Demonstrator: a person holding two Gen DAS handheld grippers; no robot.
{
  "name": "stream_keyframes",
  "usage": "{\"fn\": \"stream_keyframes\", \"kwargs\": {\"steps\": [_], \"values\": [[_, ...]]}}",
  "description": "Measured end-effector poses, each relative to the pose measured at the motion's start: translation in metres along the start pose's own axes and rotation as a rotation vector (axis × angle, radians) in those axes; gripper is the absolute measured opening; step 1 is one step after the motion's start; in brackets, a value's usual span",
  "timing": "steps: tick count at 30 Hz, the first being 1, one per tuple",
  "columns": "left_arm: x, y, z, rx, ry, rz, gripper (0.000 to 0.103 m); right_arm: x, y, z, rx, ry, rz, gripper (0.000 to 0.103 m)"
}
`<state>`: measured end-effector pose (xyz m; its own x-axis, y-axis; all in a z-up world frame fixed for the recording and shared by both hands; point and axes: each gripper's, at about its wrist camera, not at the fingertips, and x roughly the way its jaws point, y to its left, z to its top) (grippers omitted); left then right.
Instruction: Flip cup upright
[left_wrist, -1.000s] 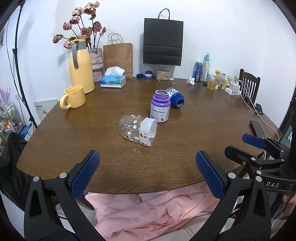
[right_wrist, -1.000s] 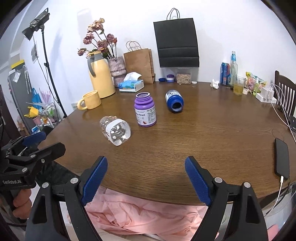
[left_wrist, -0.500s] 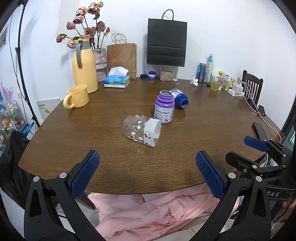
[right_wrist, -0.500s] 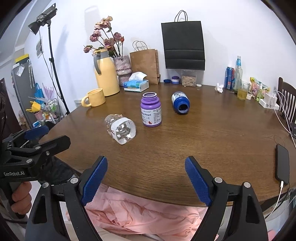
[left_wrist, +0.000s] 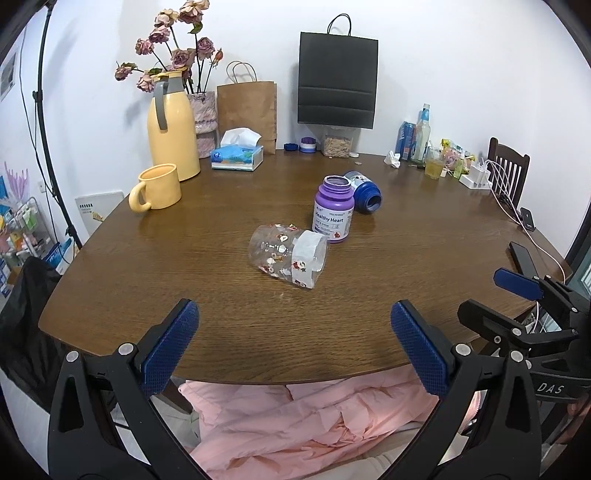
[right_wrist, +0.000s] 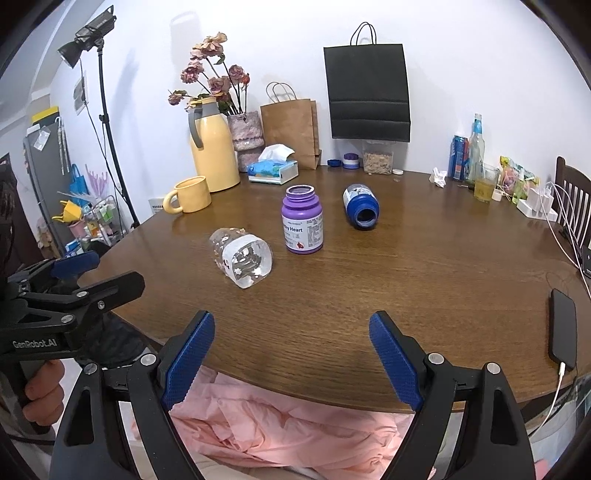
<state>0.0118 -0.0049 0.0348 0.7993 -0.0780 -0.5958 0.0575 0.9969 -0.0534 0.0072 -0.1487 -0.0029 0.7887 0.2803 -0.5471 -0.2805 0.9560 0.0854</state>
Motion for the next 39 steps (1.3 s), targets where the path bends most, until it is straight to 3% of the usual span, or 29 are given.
{"fn": "stream_keyframes", "kwargs": {"steps": [39], "values": [[-0.0002,0.0013,-0.0018,0.012,0.005,0.005,0.103,0.0015,0.0005,-0.0013,-0.004,-0.003,0.013,0.089]]}}
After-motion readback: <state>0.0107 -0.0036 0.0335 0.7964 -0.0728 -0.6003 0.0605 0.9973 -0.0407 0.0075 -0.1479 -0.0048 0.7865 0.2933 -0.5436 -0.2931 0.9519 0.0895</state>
